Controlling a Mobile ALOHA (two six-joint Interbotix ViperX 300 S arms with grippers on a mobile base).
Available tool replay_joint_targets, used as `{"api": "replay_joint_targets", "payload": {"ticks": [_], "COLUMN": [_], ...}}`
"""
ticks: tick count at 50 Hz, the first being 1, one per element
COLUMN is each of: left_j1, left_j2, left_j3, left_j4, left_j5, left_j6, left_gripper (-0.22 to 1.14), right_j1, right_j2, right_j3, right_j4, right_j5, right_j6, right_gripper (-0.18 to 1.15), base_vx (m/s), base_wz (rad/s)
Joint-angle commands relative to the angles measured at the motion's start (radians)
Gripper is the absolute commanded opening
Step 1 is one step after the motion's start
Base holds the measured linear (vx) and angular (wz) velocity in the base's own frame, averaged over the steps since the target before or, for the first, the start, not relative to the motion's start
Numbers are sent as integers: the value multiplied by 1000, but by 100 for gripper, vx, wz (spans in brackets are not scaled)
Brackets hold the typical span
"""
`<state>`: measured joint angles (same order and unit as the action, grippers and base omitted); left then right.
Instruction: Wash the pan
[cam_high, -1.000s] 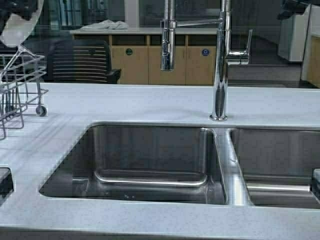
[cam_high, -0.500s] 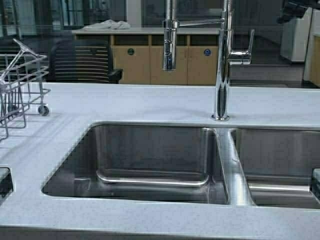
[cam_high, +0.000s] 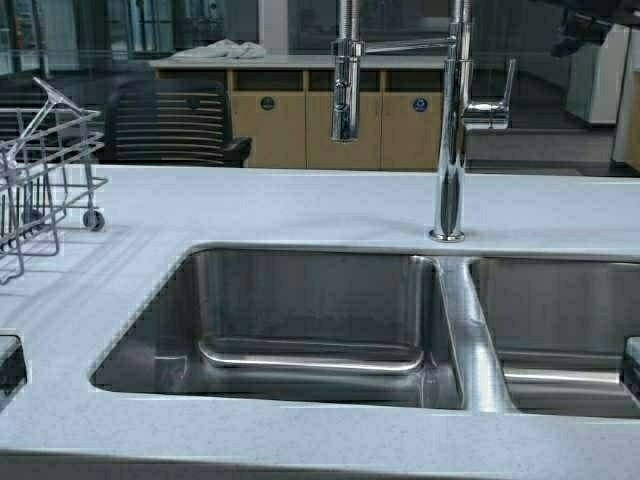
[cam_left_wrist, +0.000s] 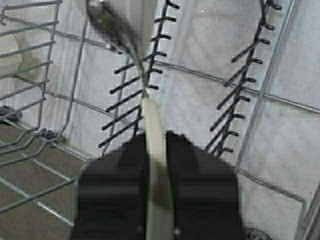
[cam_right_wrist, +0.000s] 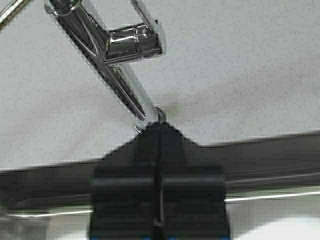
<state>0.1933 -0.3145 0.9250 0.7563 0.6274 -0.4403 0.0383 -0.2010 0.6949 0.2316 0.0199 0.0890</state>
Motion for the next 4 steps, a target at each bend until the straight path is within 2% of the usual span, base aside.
{"api": "replay_joint_targets", "payload": {"ticks": [1,4], "left_j1": [2,2], "left_j2": [14,28], "left_j3": [-21,-25], "left_j4": [0,-5], "left_j5": [-43,-44], "left_j6": [-5,-5], "left_gripper": [49,68], "right_j1": [2,2], "right_j2": [-9,-8], "right_j3": [-26,-25], "right_j4": [-2,-2], "right_j5": [-3,-3], "right_j6": [-3,-3], "right_gripper": [6,6], "base_vx": [0,0], "base_wz": [0,0]}}
